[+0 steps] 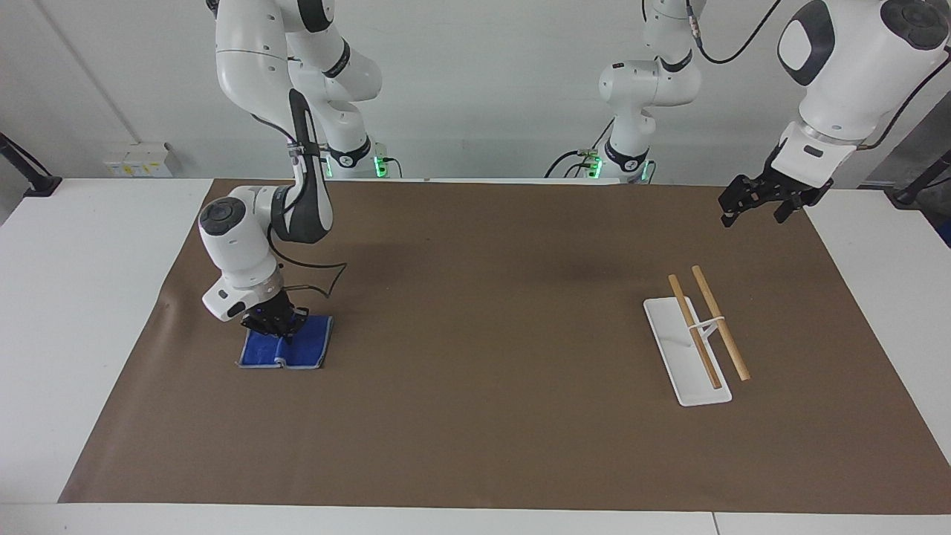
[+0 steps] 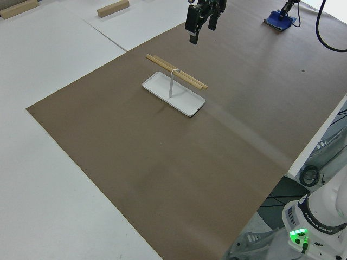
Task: Right arm passes towel to left arm to hang
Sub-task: 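Reach the right gripper down and grasp the blue towel's edge, then lift the towel with the right gripper while the left gripper advances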
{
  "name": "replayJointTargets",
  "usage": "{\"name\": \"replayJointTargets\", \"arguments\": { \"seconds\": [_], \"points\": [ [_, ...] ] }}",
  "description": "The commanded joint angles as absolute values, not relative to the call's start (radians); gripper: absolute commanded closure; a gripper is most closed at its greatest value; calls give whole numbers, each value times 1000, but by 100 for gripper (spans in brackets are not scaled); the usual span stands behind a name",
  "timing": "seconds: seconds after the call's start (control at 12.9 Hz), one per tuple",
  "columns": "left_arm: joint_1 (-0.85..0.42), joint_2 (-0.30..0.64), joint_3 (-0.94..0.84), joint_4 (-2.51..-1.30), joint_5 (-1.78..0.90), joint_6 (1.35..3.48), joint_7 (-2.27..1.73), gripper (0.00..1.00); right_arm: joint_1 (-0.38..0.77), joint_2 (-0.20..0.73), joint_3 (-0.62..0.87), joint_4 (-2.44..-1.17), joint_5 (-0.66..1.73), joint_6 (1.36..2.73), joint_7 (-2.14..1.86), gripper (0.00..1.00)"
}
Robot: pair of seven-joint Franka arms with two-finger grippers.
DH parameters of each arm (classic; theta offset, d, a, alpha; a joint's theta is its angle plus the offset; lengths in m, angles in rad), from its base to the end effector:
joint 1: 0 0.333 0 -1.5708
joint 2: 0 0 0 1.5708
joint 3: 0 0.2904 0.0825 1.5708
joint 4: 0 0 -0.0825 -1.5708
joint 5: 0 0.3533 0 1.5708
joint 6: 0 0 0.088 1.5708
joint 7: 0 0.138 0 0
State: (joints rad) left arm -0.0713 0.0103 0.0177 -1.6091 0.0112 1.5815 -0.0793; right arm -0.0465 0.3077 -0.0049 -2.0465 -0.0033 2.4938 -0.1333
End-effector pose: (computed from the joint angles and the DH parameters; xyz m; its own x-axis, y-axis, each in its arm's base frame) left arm 0.5244 -0.0266 0.5465 0.9990 0.0256 -0.0369 0.0251 -0.9996 -0.0143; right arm 0.5807 -0.0299 0.2695 0.9868 0.0854 0.1374 0.0831 -0.9963 0.0223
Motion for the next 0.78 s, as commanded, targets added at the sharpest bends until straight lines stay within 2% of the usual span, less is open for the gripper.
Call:
{"name": "replayJointTargets", "arguments": {
  "seconds": [0.0,0.47,0.7],
  "points": [
    [-61,5,15,-1611,-2,1571,-74,0,-52,252,32,-2039,21,2467,-150,100],
    [-61,5,14,-1611,-2,1571,-74,0,-52,152,150,-1984,29,2404,61,100],
    [-61,5,15,-1611,-2,1571,-74,0,-52,92,189,-1944,246,2303,107,100]
  ]
}}
